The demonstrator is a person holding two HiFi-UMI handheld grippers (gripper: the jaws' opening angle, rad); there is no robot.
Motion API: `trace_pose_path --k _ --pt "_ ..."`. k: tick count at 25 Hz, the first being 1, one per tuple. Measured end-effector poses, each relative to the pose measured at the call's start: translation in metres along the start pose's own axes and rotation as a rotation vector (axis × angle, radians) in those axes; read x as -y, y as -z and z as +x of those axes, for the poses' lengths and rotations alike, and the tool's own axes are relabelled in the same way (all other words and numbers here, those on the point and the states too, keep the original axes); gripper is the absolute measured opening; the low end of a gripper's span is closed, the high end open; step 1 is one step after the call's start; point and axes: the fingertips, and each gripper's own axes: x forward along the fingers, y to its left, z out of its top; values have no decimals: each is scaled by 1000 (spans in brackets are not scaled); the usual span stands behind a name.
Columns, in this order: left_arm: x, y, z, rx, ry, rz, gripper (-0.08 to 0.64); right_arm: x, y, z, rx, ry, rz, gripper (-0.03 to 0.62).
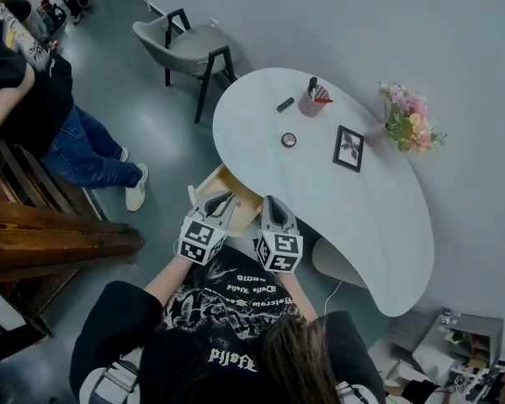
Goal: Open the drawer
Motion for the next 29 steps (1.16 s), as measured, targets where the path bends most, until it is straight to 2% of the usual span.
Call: trace_pose_path --k 4,11,16,21,29 --pt "-3 -4 -2 20 8 -5 23 -4 -1 1 -1 -5 -4 26" --pt "-8 -6 -3 29 24 -13 23 -7 0 4 -6 5 -17 26" --pt "-9 -6 -4 25 22 -2 22 -8 3 5 -3 0 13 26" --pt "-7 -3 -3 18 26 18 23 -9 6 4 -11 3 -4 26" --pt "-11 -4 -4 27 19 8 23 -8 5 4 -10 10 -22 26"
